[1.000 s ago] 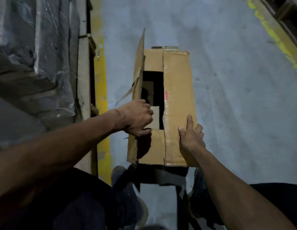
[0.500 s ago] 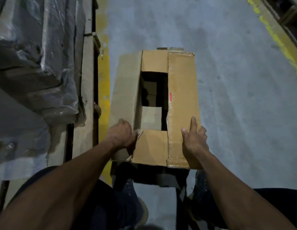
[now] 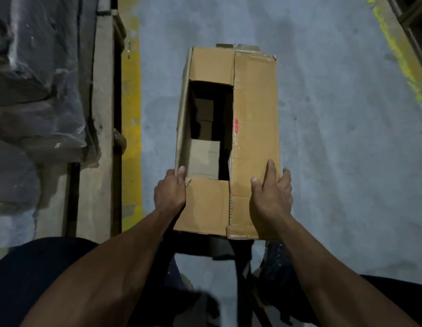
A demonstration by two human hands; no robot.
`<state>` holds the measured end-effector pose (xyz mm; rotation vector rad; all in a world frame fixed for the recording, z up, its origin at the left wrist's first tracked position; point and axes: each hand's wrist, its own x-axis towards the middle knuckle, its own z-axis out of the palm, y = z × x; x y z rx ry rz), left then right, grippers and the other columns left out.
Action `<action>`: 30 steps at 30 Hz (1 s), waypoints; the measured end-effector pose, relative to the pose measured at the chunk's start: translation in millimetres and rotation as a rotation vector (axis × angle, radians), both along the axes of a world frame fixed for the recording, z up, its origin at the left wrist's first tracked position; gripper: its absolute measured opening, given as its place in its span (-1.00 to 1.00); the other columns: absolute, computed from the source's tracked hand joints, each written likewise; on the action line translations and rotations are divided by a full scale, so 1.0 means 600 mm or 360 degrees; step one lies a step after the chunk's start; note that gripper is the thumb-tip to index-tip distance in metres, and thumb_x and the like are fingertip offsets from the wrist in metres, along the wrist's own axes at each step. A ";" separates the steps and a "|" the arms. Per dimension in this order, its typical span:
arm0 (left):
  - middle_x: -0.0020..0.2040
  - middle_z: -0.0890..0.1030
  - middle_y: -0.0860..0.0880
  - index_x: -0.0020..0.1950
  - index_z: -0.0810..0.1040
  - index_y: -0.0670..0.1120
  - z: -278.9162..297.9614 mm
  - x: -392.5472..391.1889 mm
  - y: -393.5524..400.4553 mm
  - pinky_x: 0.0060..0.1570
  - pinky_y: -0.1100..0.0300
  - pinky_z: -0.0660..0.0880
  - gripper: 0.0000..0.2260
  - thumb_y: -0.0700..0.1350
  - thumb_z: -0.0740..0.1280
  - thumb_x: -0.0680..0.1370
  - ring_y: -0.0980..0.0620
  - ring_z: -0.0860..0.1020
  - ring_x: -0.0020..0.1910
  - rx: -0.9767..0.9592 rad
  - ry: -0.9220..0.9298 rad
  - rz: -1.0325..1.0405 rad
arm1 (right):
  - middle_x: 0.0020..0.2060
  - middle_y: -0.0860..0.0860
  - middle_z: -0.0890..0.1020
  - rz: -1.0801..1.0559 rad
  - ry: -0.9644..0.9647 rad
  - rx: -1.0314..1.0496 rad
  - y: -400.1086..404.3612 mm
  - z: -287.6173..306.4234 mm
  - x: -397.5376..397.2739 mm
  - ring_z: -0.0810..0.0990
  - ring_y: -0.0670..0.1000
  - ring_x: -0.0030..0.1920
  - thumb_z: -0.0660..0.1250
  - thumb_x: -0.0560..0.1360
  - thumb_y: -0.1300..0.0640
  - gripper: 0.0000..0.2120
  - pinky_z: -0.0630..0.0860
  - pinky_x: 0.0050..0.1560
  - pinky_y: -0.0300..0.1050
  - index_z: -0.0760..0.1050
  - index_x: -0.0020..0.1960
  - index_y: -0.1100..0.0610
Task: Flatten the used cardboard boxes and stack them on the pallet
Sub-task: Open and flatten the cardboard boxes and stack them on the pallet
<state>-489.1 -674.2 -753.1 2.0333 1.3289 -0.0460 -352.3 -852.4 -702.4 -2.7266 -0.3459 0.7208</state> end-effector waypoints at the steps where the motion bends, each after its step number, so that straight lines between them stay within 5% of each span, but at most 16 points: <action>1: 0.12 0.58 -0.32 0.20 0.47 -0.24 -0.003 0.001 0.001 0.02 -0.08 0.36 -0.52 0.13 -0.01 0.71 -0.35 0.51 0.13 0.0027 0.0029 -0.0006 | 0.59 0.11 -0.01 0.0117 -0.0188 0.0047 0.006 0.008 -0.001 0.04 0.18 0.57 0.11 0.68 -0.11 -0.42 0.06 0.54 0.22 -0.05 0.61 -0.06; 5: 0.15 0.59 -0.31 0.24 0.47 -0.22 -0.009 0.002 0.001 0.06 -0.09 0.37 -0.51 0.14 -0.03 0.70 -0.35 0.52 0.14 0.0076 0.0101 -0.0013 | 0.50 0.07 0.32 0.1092 -0.0505 0.0361 0.068 0.041 0.018 0.18 0.08 0.54 0.15 0.63 -0.13 -0.52 0.01 0.55 0.11 0.32 0.50 0.02; 8: 0.15 0.59 -0.31 0.25 0.46 -0.21 -0.013 -0.001 0.004 0.03 -0.08 0.38 -0.50 0.16 -0.04 0.70 -0.35 0.52 0.13 0.0088 0.0128 -0.0006 | 0.23 0.04 0.59 0.1971 -0.0488 0.0025 0.103 0.042 0.045 0.45 0.07 0.35 0.01 0.63 -0.22 -0.51 0.08 0.55 0.12 0.57 0.22 0.02; 12: 0.14 0.59 -0.31 0.25 0.45 -0.22 -0.013 -0.001 0.004 0.03 -0.08 0.38 -0.50 0.15 -0.03 0.70 -0.34 0.52 0.13 0.0090 0.0136 -0.0002 | -0.18 -0.03 0.63 0.2521 -0.0569 -0.0411 0.105 0.066 0.071 0.55 0.02 -0.08 -0.11 0.61 -0.20 -0.43 0.32 0.33 0.10 0.61 -0.15 -0.01; 22: 0.09 0.59 -0.32 0.26 0.43 -0.22 -0.008 -0.010 0.006 -0.02 -0.11 0.42 -0.45 0.20 -0.07 0.68 -0.35 0.54 0.06 0.0130 0.0119 -0.0011 | -0.37 -0.08 0.28 0.2488 -0.0875 -0.0093 0.021 0.169 0.121 0.24 0.00 -0.30 0.09 0.46 -0.06 -0.80 0.40 -0.06 0.04 0.22 -0.31 -0.02; 26: 0.11 0.58 -0.33 0.29 0.41 -0.23 -0.005 -0.011 0.005 0.00 -0.12 0.43 -0.43 0.21 -0.08 0.68 -0.36 0.54 0.08 0.0117 0.0139 0.0008 | -0.08 0.00 0.47 0.2365 -0.0651 -0.0865 -0.024 0.202 0.144 0.33 0.00 -0.09 0.07 0.60 -0.13 -0.71 0.33 0.07 -0.03 0.49 0.03 -0.02; 30: 0.10 0.58 -0.33 0.29 0.41 -0.23 -0.006 -0.007 0.003 -0.01 -0.14 0.45 -0.42 0.22 -0.09 0.67 -0.36 0.54 0.07 0.0114 0.0121 -0.0006 | 0.22 0.13 0.46 0.1979 -0.0591 -0.0951 -0.065 0.160 0.152 0.45 0.11 0.16 0.00 0.67 -0.08 -0.59 0.41 0.21 0.04 0.43 0.34 0.10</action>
